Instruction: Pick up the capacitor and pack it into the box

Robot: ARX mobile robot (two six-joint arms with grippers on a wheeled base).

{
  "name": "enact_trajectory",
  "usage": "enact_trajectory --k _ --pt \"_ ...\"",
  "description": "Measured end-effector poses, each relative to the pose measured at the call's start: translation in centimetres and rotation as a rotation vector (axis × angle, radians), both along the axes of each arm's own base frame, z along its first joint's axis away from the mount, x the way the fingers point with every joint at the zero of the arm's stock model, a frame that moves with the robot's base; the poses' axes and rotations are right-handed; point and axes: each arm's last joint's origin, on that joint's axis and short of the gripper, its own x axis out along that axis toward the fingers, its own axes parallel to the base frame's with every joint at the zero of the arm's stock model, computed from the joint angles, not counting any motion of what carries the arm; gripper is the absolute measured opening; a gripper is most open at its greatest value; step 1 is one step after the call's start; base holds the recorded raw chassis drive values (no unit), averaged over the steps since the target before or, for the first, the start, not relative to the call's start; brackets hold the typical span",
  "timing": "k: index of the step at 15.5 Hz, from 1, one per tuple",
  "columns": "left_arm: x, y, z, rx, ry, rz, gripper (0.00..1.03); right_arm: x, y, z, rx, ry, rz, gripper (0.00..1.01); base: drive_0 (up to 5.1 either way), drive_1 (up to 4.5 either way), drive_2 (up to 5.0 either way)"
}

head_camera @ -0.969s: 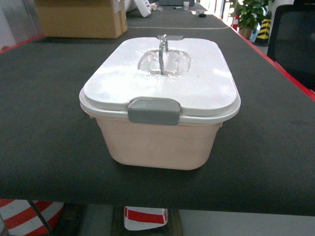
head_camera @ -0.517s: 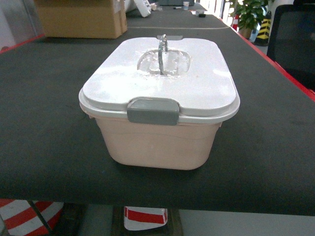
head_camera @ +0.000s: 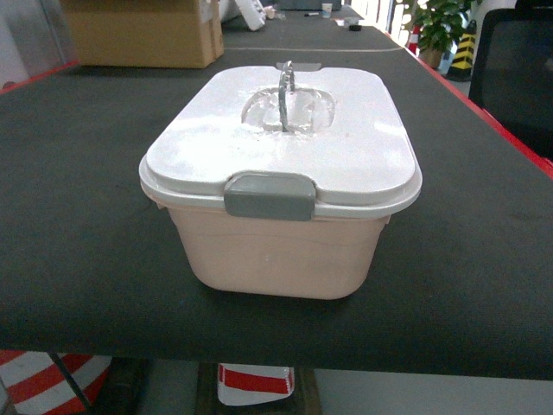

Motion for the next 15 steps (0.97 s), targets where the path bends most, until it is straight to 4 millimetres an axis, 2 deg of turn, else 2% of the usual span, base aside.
enact_trajectory --k 1,2,6,8,9,11,14,15 --pt "-0.47 0.0 -0.28 -0.001 0.018 0.0 0.02 0.0 0.0 0.0 0.001 0.0 -0.001 0.98 0.0 0.0 0.0" --pt "-0.65 -0.01 0.34 0.0 -0.047 -0.002 0.02 0.0 0.0 0.0 0.0 0.0 0.0 0.98 0.0 0.0 0.0" --pt "-0.64 0.0 0.06 -0.002 -0.022 -0.001 0.03 0.0 0.0 0.0 0.0 0.0 0.0 0.98 0.0 0.0 0.0" --pt "-0.64 0.0 0.08 -0.001 -0.024 -0.001 0.28 0.0 0.0 0.0 0.0 0.0 0.0 0.98 0.0 0.0 0.0" --pt "-0.64 0.0 0.08 -0.002 -0.024 -0.001 0.33 0.0 0.0 0.0 0.0 0.0 0.0 0.98 0.0 0.0 0.0" --pt "-0.64 0.0 0.08 -0.001 -0.024 -0.001 0.55 0.0 0.0 0.0 0.0 0.0 0.0 0.98 0.0 0.0 0.0" --pt "-0.64 0.0 0.07 -0.001 -0.023 -0.001 0.92 0.0 0.0 0.0 0.0 0.0 0.0 0.98 0.0 0.0 0.0" --pt "-0.64 0.0 0.07 -0.001 -0.023 -0.001 1.0 0.0 0.0 0.0 0.0 0.0 0.0 0.98 0.0 0.0 0.0"
